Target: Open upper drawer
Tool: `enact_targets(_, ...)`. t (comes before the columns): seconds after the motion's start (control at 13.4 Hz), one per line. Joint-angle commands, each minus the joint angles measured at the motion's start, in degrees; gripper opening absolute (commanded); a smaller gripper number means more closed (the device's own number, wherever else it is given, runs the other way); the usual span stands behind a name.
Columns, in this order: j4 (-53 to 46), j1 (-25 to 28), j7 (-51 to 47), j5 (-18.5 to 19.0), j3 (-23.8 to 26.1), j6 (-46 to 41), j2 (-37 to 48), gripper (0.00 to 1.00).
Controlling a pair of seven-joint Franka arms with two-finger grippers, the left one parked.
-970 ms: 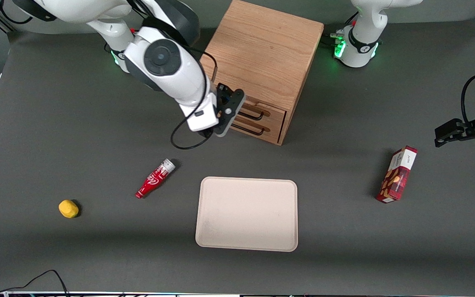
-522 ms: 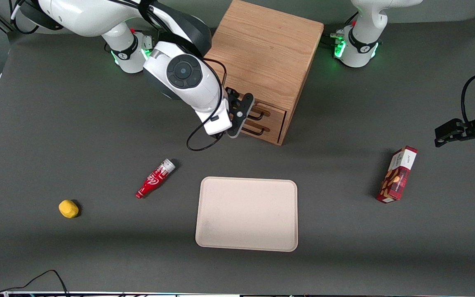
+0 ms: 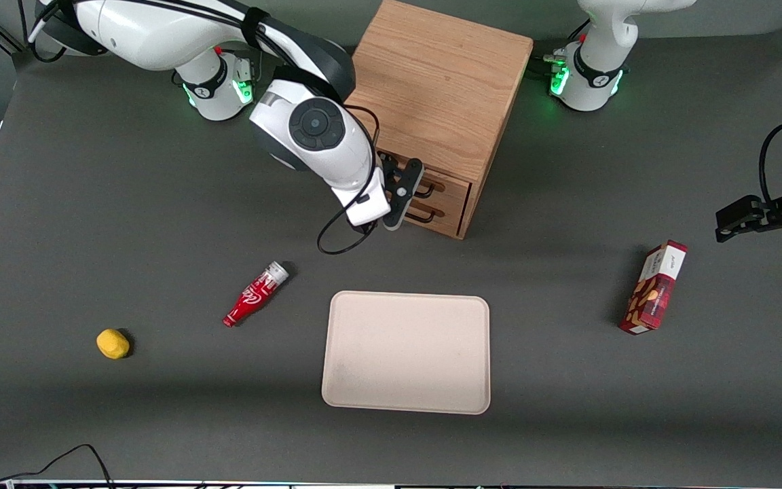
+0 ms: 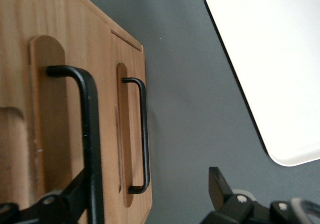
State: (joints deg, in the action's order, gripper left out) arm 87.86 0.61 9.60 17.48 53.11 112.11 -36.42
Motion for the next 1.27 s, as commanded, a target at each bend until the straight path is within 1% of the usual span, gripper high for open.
enact_targets(0.0, -0.9, 0.4, 2.7, 1.8, -2.4, 1.8, -0.9, 1.0)
enact_targets(0.37, -3.4, 1.1, 4.3, 1.6, -7.4, 4.2, -1.2, 1.0)
enact_targets(1.04, -10.7, 1.4, 9.3, 1.2, -13.2, 4.5, -4.0, 1.0)
enact_targets(1.12, -11.7, 1.4, 10.1, -0.1, -14.0, 4.5, -4.5, 1.0)
enact_targets(1.19, -12.4, 1.4, 11.1, -2.1, -15.0, 4.6, -4.8, 1.0)
